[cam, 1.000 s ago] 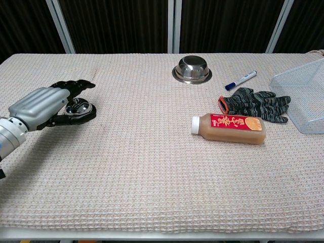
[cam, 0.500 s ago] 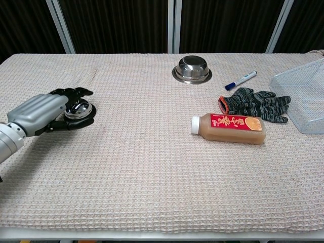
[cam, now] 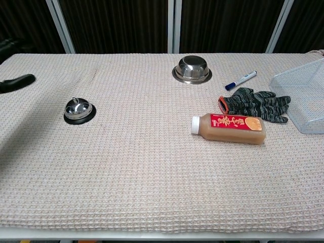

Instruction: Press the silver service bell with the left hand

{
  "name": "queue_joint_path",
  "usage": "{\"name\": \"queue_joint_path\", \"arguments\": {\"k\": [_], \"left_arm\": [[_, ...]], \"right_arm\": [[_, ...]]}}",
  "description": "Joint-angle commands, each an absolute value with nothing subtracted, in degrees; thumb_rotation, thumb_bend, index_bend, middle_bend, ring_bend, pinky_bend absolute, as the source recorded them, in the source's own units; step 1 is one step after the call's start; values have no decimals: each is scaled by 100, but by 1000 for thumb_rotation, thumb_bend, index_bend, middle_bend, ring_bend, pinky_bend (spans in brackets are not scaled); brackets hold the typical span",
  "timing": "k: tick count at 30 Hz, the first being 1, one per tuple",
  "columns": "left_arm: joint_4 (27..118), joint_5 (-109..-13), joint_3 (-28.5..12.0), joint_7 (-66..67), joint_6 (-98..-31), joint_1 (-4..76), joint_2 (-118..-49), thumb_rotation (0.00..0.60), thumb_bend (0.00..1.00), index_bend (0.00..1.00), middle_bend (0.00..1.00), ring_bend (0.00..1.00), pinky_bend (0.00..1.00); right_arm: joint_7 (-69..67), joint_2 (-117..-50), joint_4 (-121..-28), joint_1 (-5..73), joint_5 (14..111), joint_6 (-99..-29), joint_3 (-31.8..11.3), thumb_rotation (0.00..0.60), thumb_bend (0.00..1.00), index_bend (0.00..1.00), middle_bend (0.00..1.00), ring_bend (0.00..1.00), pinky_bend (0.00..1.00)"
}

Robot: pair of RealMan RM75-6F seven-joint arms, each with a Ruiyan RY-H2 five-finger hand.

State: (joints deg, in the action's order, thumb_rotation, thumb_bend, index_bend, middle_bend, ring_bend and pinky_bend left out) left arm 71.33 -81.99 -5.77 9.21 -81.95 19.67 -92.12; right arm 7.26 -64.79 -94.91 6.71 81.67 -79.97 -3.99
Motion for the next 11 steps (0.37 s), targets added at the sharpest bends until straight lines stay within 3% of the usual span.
{"name": "queue_joint_path", "arguments": {"k": [1,5,11], "left_arm": [[8580,-8083,-219,1581,-9046,1030,-7904,3,0,0,0,0,0],[8861,-8300,39,1641,-9303,726,-7516,0,0,0,0,0,0],[8776,-8283,187,1396,-9235,491,-7470,0,0,0,0,0,0]], "right_arm": [[770,-6518,-9541,679,8205,-8007,-381,600,249,0,0,0,0],[872,-6576,-9581,660,8238,-8030,-337,600,252,0,0,0,0],[992,-6580,-9646,620,8233,-8103,-330,600,252,0,0,0,0]]}}
